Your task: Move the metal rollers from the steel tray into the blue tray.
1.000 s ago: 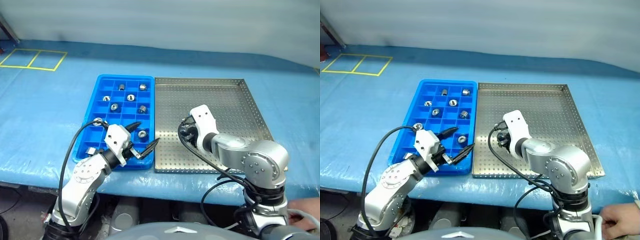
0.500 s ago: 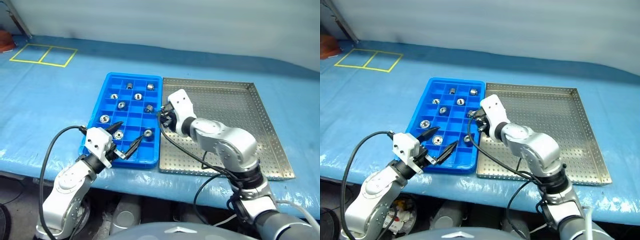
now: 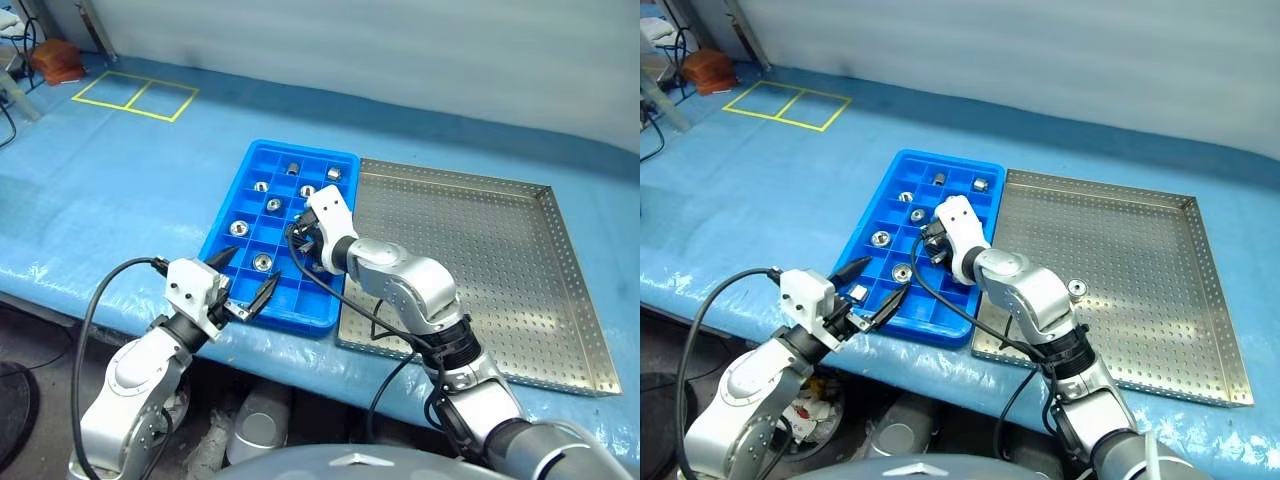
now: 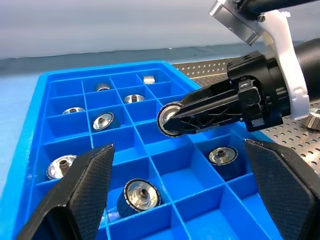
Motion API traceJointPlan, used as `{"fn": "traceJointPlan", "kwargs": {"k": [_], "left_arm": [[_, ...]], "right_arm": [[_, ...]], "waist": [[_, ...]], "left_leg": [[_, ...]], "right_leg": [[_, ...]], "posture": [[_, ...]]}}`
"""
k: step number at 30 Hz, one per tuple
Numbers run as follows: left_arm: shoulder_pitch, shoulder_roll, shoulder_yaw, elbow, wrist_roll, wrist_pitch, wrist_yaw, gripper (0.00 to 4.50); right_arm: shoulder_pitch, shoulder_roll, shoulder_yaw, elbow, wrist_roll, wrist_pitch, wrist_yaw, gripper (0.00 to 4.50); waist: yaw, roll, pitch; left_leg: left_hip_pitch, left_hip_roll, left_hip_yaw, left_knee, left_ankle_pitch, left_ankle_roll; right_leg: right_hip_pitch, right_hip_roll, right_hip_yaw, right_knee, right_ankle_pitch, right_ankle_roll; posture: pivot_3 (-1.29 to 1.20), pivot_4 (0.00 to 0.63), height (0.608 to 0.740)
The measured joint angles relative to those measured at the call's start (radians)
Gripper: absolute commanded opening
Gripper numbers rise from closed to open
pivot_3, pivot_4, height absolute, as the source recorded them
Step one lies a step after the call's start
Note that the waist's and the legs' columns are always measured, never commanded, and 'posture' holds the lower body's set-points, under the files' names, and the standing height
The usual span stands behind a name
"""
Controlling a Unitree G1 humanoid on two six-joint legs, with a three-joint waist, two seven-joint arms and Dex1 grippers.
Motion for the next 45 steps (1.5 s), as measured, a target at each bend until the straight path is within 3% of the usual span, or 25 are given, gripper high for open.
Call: {"fn": "traceJointPlan", "kwargs": {"k": [3, 13, 25, 30, 37, 41, 45], "left_arm": [[-0.008, -0.002, -0.008, 0.0, 0.0, 0.004, -0.002, 4.5], [-0.045, -0.003, -0.028, 0.005, -0.002, 0.007, -0.022, 4.5], [-0.251, 0.004, -0.084, 0.119, -0.009, 0.027, -0.094, 4.5], [-0.391, 0.004, -0.158, 0.217, 0.025, 0.079, -0.112, 4.5], [-0.575, -0.028, -0.272, 0.376, 0.079, 0.117, -0.163, 4.5], [-0.719, -0.084, -0.331, 0.54, 0.099, 0.157, -0.202, 4.5], [-0.77, -0.112, -0.347, 0.613, 0.12, 0.16, -0.216, 4.5]], "right_arm": [[0.005, -0.003, -0.004, 0.037, -0.03, -0.027, 0.01, 1.27], [0.052, -0.013, -0.05, 0.008, -0.062, -0.038, 0.032, 4.49], [0.207, -0.107, -0.221, -0.373, -0.072, -0.003, -0.016, 4.49], [0.339, -0.144, -0.269, -0.5, -0.096, 0.041, -0.054, 4.49], [0.496, -0.164, -0.311, -0.654, -0.127, 0.065, -0.097, 4.49], [0.635, -0.18, -0.32, -0.73, -0.136, 0.06, -0.092, 4.49], [0.682, -0.182, -0.315, -0.742, -0.142, 0.054, -0.091, 4.49]], "waist": [[0.016, 0.0, 0.0], [0.027, 0.0, 0.0], [-0.014, 0.001, -0.001], [-0.082, 0.001, -0.001], [-0.219, 0.001, -0.001], [-0.257, 0.0, -0.001], [-0.297, 0.0, -0.001]], "left_leg": [[0.0, 0.0, 0.0, 0.0, 0.0, 0.0], [-0.001, 0.0, 0.0, 0.0, -0.001, -0.001], [-0.003, -0.001, -0.002, 0.001, -0.001, -0.001], [-0.003, -0.001, -0.004, 0.002, 0.0, -0.001], [0.0, -0.001, -0.003, 0.004, 0.0, 0.0], [0.001, -0.001, -0.003, 0.007, 0.0, 0.0], [0.004, -0.001, -0.003, 0.01, 0.0, 0.001]], "right_leg": [[0.0, 0.0, 0.0, -0.001, 0.0, 0.0], [0.0, 0.0, -0.002, -0.002, 0.0, 0.0], [0.002, 0.0, -0.004, -0.004, 0.0, 0.0], [0.004, 0.0, -0.004, -0.004, 0.0, 0.0], [0.004, 0.0, -0.001, -0.001, 0.001, 0.001], [0.004, 0.001, 0.001, 0.004, 0.0, 0.001], [0.004, 0.001, 0.006, 0.01, 0.0, 0.002]], "posture": [[0.48, 0.15, 0.74], [0.41, 0.15, 0.74], [0.22, 0.15, 0.74], [0.14, 0.15, 0.74], [0.04, 0.15, 0.74], [0.01, 0.15, 0.74], [0.01, 0.15, 0.74]]}}
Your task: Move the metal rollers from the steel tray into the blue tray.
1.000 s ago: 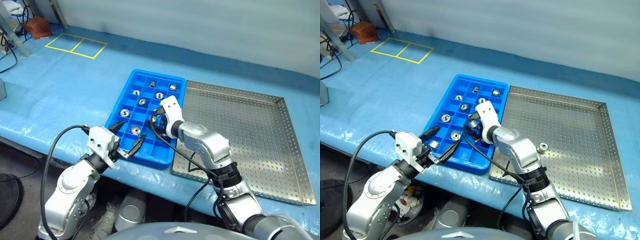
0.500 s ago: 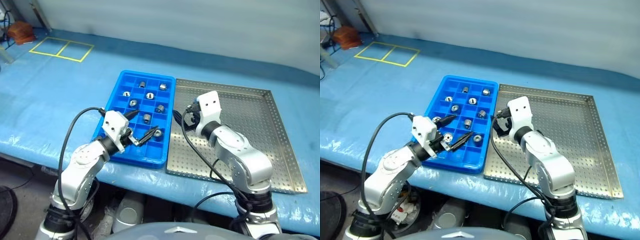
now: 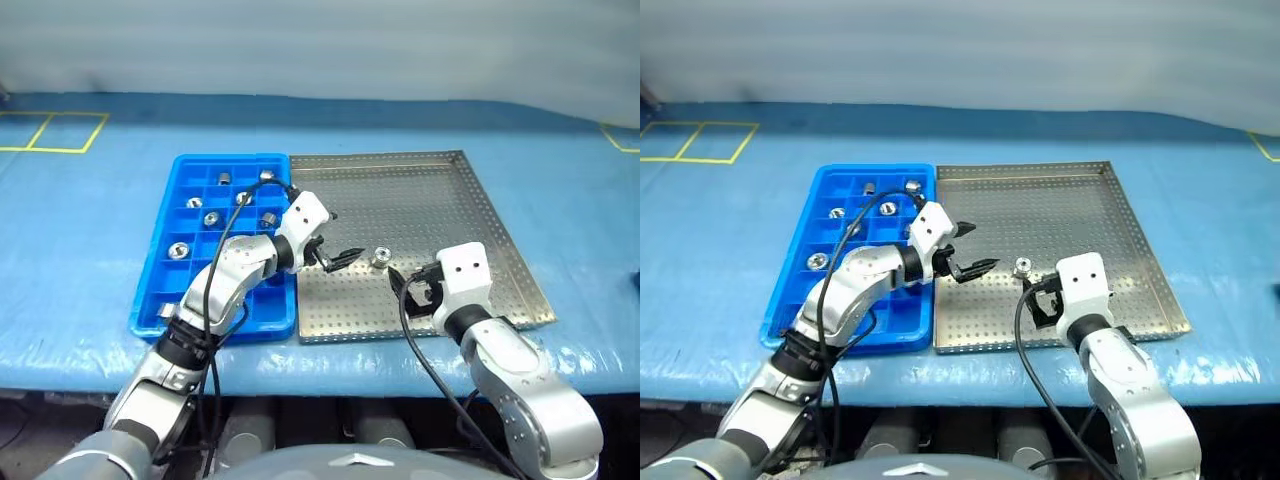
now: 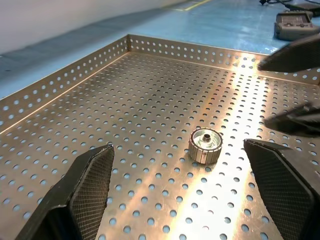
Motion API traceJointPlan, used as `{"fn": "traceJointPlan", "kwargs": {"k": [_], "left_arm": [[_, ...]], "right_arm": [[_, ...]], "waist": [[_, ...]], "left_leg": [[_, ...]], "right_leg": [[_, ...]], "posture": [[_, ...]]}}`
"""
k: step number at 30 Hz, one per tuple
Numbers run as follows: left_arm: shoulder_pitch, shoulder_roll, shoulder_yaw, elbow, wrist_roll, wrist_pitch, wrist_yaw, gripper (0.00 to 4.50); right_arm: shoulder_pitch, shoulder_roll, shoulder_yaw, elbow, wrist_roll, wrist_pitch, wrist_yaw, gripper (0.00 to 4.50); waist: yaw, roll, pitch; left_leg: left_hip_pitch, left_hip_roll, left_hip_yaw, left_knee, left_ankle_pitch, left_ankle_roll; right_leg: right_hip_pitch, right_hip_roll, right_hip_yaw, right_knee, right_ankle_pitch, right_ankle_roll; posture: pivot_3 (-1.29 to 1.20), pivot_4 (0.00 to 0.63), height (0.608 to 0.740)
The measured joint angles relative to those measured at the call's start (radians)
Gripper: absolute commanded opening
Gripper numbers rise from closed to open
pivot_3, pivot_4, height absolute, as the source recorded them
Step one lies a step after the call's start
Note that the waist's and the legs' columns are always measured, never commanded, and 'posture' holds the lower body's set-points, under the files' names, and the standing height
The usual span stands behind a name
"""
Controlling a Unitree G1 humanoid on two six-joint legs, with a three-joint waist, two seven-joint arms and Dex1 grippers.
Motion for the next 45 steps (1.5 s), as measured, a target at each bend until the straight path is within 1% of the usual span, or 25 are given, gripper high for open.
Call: {"fn": "traceJointPlan", "kwargs": {"k": [2, 8, 9, 10, 11, 12, 13, 14, 16, 17, 19, 22, 25, 27, 30, 33, 39, 45], "left_arm": [[-0.001, -0.002, -0.008, 0.008, 0.002, 0.0, -0.011, 4.5], [-0.001, -0.003, -0.01, 0.016, 0.021, 0.0, -0.014, 4.5], [-0.001, -0.004, -0.01, 0.016, 0.022, 0.0, -0.015, 4.5], [-0.028, -0.037, -0.018, 0.062, 0.029, -0.011, -0.016, 4.5], [-0.1, -0.116, -0.026, 0.205, 0.056, -0.028, -0.009, 4.5], [-0.146, -0.154, -0.032, 0.285, 0.074, -0.042, -0.005, 4.5], [-0.208, -0.203, -0.05, 0.388, 0.092, -0.068, -0.015, 4.5], [-0.238, -0.232, -0.069, 0.429, 0.105, -0.088, -0.035, 4.5], [-0.247, -0.249, -0.112, 0.426, 0.109, -0.107, -0.094, 4.5], [-0.243, -0.249, -0.129, 0.402, 0.107, -0.104, -0.122, 4.5], [-0.217, -0.213, -0.132, 0.317, 0.095, -0.069, -0.168, 4.5], [-0.184, -0.148, -0.123, 0.23, 0.08, -0.018, -0.194, 4.5], [-0.182, -0.157, -0.102, 0.217, 0.081, 0.011, -0.173, 4.5], [-0.198, -0.185, -0.1, 0.231, 0.1, 0.013, -0.137, 4.5], [-0.252, -0.246, -0.096, 0.31, 0.122, -0.001, -0.083, 4.5], [-0.273, -0.279, -0.094, 0.39, 0.154, -0.04, -0.047, 4.5], [-0.284, -0.339, -0.083, 0.612, 0.216, -0.128, 0.038, 4.5], [-0.296, -0.377, -0.069, 0.756, 0.26, -0.219, 0.087, 4.5]], "right_arm": [[0.0, 0.0, 0.0, -0.013, -0.003, -0.006, 0.0, 4.49], [0.0, 0.0, 0.002, -0.016, -0.003, -0.017, 0.0, 4.49], [0.0, 0.0, 0.003, -0.016, -0.003, -0.017, 0.001, 4.49], [0.032, 0.0, 0.005, -0.026, -0.004, -0.029, -0.003, 4.49], [0.103, 0.002, 0.018, -0.052, -0.005, -0.053, -0.013, 4.49], [0.15, 0.006, 0.045, -0.065, 0.002, -0.065, -0.017, 4.49], [0.213, 0.01, 0.087, -0.089, 0.011, -0.087, -0.021, 4.49], [0.256, 0.008, 0.119, -0.097, 0.018, -0.103, -0.022, 4.49], [0.282, 0.0, 0.127, -0.099, 0.018, -0.148, -0.037, 4.49], [0.298, -0.01, 0.129, -0.101, 0.018, -0.174, -0.046, 4.49], [0.326, -0.029, 0.132, -0.105, 0.019, -0.22, -0.055, 4.49], [0.358, -0.039, 0.142, -0.106, 0.028, -0.257, -0.075, 4.49], [0.347, -0.04, 0.15, -0.106, 0.044, -0.261, -0.088, 4.49], [0.324, -0.04, 0.152, -0.106, 0.056, -0.251, -0.087, 4.49], [0.279, -0.044, 0.153, -0.106, 0.067, -0.229, -0.086, 4.49], [0.265, -0.054, 0.15, -0.106, 0.081, -0.213, -0.087, 4.49], [0.291, -0.064, 0.148, -0.106, 0.082, -0.216, -0.102, 4.49], [0.323, -0.046, 0.147, -0.106, 0.077, -0.218, -0.137, 4.49]], "waist": [[-0.01, 0.0, 0.0], [-0.007, 0.0, 0.0], [-0.007, 0.0, 0.0], [-0.005, 0.0, 0.0], [0.018, 0.002, -0.001], [0.021, 0.001, -0.001], [0.019, 0.0, -0.001], [0.005, 0.0, -0.001], [-0.04, 0.0, -0.001], [-0.058, 0.0, -0.001], [-0.087, 0.0, -0.001], [-0.093, 0.0, -0.001], [-0.082, 0.0, -0.001], [-0.074, 0.0, -0.001], [-0.067, -0.001, -0.001], [-0.066, -0.001, -0.001], [-0.064, -0.001, -0.001], [-0.074, -0.001, -0.001]], "left_leg": [[0.001, 0.0, 0.0, 0.001, 0.0, 0.001], [0.0, 0.0, 0.0, 0.001, 0.001, 0.002], [0.0, -0.001, 0.0, 0.001, 0.001, 0.002], [-0.001, -0.001, 0.0, 0.001, 0.001, 0.002], [-0.003, -0.003, -0.001, 0.003, 0.002, 0.003], [-0.003, -0.005, -0.001, 0.003, 0.002, 0.004], [-0.006, -0.006, 0.0, 0.004, 0.001, 0.005], [-0.006, -0.006, 0.003, 0.004, -0.001, 0.007], [-0.003, -0.006, 0.008, 0.004, -0.004, 0.012], [-0.003, -0.005, 0.009, 0.004, -0.004, 0.012], [0.0, -0.001, 0.011, 0.003, -0.004, 0.012], [0.003, 0.002, 0.009, 0.002, -0.002, 0.01], [0.003, 0.001, 0.006, 0.003, 0.0, 0.01], [0.002, 0.001, 0.007, 0.005, 0.0, 0.01], [-0.001, -0.002, 0.008, 0.006, -0.001, 0.012], [-0.001, -0.003, 0.009, 0.004, -0.002, 0.013], [-0.002, -0.003, 0.009, 0.003, -0.002, 0.013], [-0.001, -0.002, 0.01, 0.005, -0.002, 0.013]], "right_leg": [[0.0, 0.0, 0.001, 0.001, 0.0, 0.0], [0.0, 0.0, 0.001, 0.001, 0.0, 0.0], [0.0, -0.001, 0.001, 0.001, 0.001, 0.001], [0.0, -0.001, 0.001, 0.001, 0.001, 0.001], [0.0, -0.002, -0.002, 0.001, -0.002, 0.004], [-0.001, -0.002, -0.002, 0.0, -0.003, 0.005], [0.001, -0.002, 0.0, -0.001, -0.002, 0.005], [0.0, -0.003, 0.004, -0.002, -0.002, 0.006], [-0.001, -0.005, 0.012, -0.002, 0.0, 0.009], [-0.001, -0.005, 0.014, -0.002, 0.0, 0.01], [-0.001, -0.003, 0.015, -0.001, 0.0, 0.01], [-0.001, 0.0, 0.015, 0.002, -0.001, 0.007], [0.0, -0.001, 0.013, 0.003, 0.0, 0.007], [0.001, -0.003, 0.013, 0.002, 0.001, 0.009], [0.0, -0.005, 0.015, -0.001, 0.003, 0.013], [-0.001, -0.005, 0.016, -0.002, 0.003, 0.013], [-0.001, -0.003, 0.016, -0.002, 0.002, 0.013], [-0.001, -0.004, 0.017, -0.001, 0.003, 0.013]], "posture": [[0.01, 0.15, 0.74], [0.01, 0.15, 0.74], [-0.11, 0.15, 0.74], [-0.13, 0.15, 0.74], [-0.13, 0.15, 0.74], [-0.15, 0.15, 0.74], [-0.16, 0.15, 0.74], [-0.17, 0.15, 0.74], [-0.19, 0.15, 0.74], [-0.19, 0.15, 0.74], [-0.18, 0.15, 0.74], [-0.16, 0.15, 0.74], [-0.13, 0.15, 0.74], [-0.12, 0.15, 0.74], [-0.12, 0.15, 0.74], [-0.13, 0.15, 0.74], [-0.18, 0.15, 0.74], [-0.2, 0.15, 0.74]]}}
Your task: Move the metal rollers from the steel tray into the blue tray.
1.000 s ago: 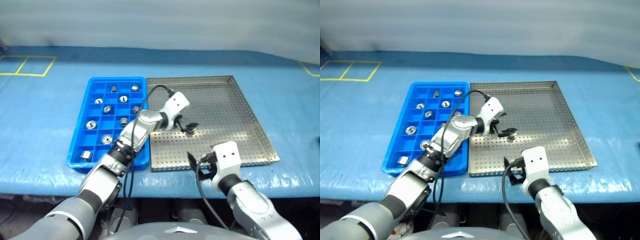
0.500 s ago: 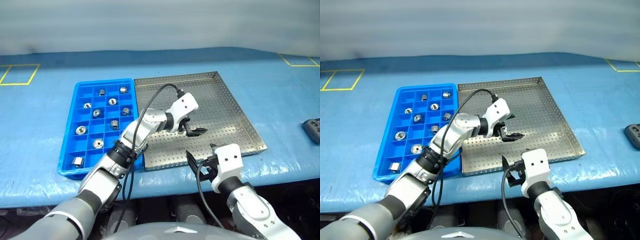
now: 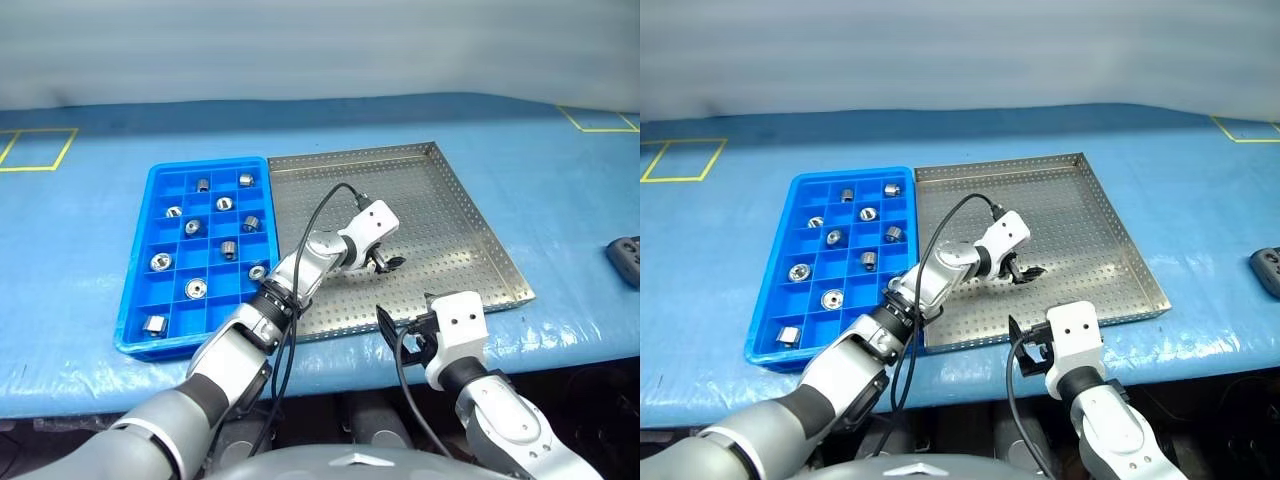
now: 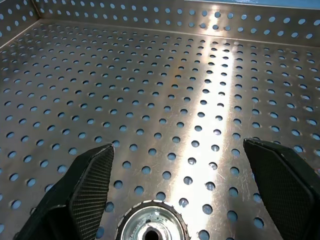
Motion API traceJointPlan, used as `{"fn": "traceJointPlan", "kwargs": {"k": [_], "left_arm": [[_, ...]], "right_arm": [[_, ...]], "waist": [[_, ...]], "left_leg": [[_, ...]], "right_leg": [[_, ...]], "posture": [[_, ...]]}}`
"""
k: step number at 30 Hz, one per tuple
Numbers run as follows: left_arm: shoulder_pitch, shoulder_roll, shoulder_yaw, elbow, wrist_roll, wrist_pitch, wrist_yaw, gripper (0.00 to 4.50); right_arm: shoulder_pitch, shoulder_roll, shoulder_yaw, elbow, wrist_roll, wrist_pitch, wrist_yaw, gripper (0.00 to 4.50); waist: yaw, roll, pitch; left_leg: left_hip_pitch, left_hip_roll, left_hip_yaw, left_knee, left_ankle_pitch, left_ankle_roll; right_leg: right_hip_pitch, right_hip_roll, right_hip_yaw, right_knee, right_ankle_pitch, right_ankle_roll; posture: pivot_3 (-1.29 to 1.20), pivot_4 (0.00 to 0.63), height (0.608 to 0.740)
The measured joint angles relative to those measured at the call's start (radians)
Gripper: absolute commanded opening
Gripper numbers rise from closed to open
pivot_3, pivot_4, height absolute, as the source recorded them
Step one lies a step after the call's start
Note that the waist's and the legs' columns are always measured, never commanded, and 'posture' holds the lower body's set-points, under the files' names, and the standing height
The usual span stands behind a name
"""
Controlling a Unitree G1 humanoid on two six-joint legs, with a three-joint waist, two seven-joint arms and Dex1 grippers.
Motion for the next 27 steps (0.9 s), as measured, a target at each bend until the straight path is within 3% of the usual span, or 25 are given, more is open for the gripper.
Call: {"fn": "traceJointPlan", "kwargs": {"k": [7, 10, 15, 17, 27], "left_arm": [[0.0, 0.01, 0.024, 0.053, 0.044, -0.005, 0.056, 4.5], [0.007, 0.02, 0.039, 0.041, 0.044, 0.01, 0.054, 3.88], [0.059, 0.03, 0.049, -0.04, 0.043, 0.047, 0.039, 2.19], [0.085, 0.035, 0.053, -0.089, 0.039, 0.075, 0.026, 1.72], [0.175, 0.061, 0.199, -0.562, -0.098, 0.303, 0.017, 1.73]], "right_arm": [[0.02, 0.022, 0.0, 0.0, -0.006, -0.002, -0.021, 4.49], [0.015, 0.028, 0.0, 0.0, -0.007, -0.001, -0.021, 4.5], [-0.018, 0.033, 0.0, 0.0, -0.017, 0.012, -0.014, 4.5], [-0.036, 0.033, 0.0, 0.0, -0.018, 0.025, -0.006, 4.5], [-0.241, 0.011, 0.02, 0.01, -0.015, 0.099, 0.078, 4.5]], "waist": [[-0.007, 0.0, 0.0], [-0.007, 0.0, 0.0], [-0.005, 0.0, 0.0], [-0.004, 0.0, 0.0], [0.017, 0.0, 0.0]], "left_leg": [[0.0, 0.0, 0.0, 0.0, 0.0, 0.0], [0.0, 0.0, 0.0, 0.0, 0.0, 0.0], [0.0, 0.001, 0.0, 0.0, 0.0, 0.0], [0.0, 0.001, 0.0, 0.0, 0.0, 0.0], [0.0, 0.001, 0.0, 0.0, 0.0, 0.0]], "right_leg": [[0.0, 0.0, 0.0, 0.0, 0.0, 0.0], [0.0, 0.0, 0.0, 0.0, 0.0, 0.0], [0.0, 0.0, 0.0, 0.001, 0.0, 0.0], [0.0, 0.0, 0.0, 0.001, 0.0, 0.0], [0.0, 0.001, 0.0, 0.001, 0.001, 0.001]], "posture": [[-0.19, 0.15, 0.74], [-0.18, 0.15, 0.74], [-0.15, 0.15, 0.74], [-0.12, 0.15, 0.74], [0.0, 0.15, 0.74]]}}
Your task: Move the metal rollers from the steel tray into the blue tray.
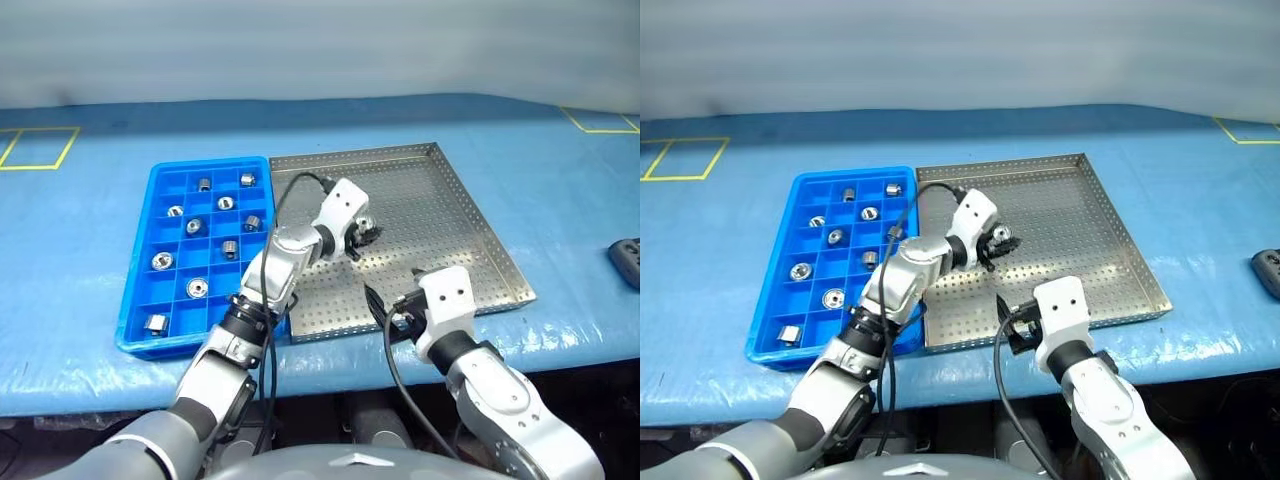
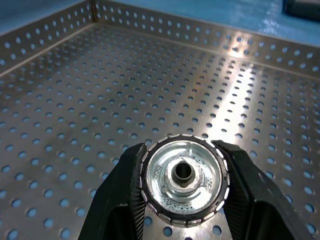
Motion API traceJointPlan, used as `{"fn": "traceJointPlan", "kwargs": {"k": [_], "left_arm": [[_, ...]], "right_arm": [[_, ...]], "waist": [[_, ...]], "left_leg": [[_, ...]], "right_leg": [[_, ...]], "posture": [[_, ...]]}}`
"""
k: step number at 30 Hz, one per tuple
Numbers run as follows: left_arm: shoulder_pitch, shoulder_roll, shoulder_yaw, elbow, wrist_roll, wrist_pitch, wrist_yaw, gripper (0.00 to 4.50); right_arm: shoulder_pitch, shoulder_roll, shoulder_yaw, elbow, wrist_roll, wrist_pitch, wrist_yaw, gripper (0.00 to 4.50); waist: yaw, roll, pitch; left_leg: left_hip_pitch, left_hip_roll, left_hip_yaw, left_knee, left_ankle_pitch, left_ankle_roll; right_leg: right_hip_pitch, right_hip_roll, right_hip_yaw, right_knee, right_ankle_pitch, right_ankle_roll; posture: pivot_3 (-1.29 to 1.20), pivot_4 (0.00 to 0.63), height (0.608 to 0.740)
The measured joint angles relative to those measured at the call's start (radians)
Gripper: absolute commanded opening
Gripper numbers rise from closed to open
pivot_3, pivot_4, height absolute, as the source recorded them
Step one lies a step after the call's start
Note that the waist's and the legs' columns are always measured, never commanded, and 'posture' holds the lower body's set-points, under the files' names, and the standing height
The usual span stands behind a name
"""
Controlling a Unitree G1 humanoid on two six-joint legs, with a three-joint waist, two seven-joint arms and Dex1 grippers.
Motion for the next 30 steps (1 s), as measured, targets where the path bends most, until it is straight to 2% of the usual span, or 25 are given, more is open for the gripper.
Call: {"fn": "traceJointPlan", "kwargs": {"k": [3, 7, 12, 15, 25, 30], "left_arm": [[0.036, 0.039, 0.053, -0.127, -0.025, 0.034, 0.029, 1.73], [0.139, 0.147, 0.072, -0.265, -0.025, 0.065, 0.04, 1.73], [0.259, 0.235, 0.138, -0.427, -0.058, 0.095, 0.049, 1.73], [0.33, 0.348, 0.168, -0.532, -0.093, 0.102, -0.004, 1.73], [0.548, 0.646, 0.282, -0.681, -0.193, 0.136, -0.156, 1.73], [0.61, 0.708, 0.288, -0.729, -0.246, 0.174, -0.193, 1.73]], "right_arm": [[-0.067, -0.003, 0.013, 0.016, 0.002, 0.019, 0.032, 4.5], [-0.154, -0.02, 0.052, 0.108, -0.003, 0.021, 0.078, 4.5], [-0.231, -0.015, 0.096, 0.178, -0.003, 0.018, 0.129, 4.5], [-0.258, -0.018, 0.112, 0.202, 0.002, 0.015, 0.168, 4.5], [-0.32, -0.04, 0.149, 0.264, -0.011, -0.011, 0.255, 4.5], [-0.331, -0.018, 0.17, 0.29, -0.018, -0.028, 0.259, 4.5]], "waist": [[0.012, 0.0, 0.0], [0.032, 0.0, 0.0], [0.08, -0.002, 0.001], [0.101, -0.002, 0.001], [0.141, -0.003, 0.001], [0.159, -0.003, 0.002]], "left_leg": [[0.001, 0.0, -0.001, 0.0, 0.0, 0.0], [0.002, 0.0, 0.0, -0.001, 0.0, 0.0], [0.0, 0.0, -0.001, 0.0, 0.0, -0.001], [0.0, 0.0, -0.001, -0.001, 0.0, -0.001], [0.0, 0.0, -0.002, -0.002, 0.0, -0.001], [0.0, 0.0, -0.003, -0.003, 0.0, -0.001]], "right_leg": [[0.001, 0.001, 0.0, 0.0, 0.0, 0.0], [0.001, 0.001, 0.0, 0.0, 0.0, 0.0], [0.001, 0.0, -0.001, 0.0, 0.0, 0.0], [0.001, 0.0, -0.002, -0.001, 0.0, -0.001], [0.0, -0.003, -0.006, -0.001, -0.002, -0.004], [0.0, -0.005, -0.01, -0.001, -0.003, -0.005]], "posture": [[0.06, 0.15, 0.74], [0.12, 0.15, 0.74], [0.22, 0.15, 0.74], [0.24, 0.15, 0.74], [0.3, 0.15, 0.74], [0.31, 0.15, 0.74]]}}
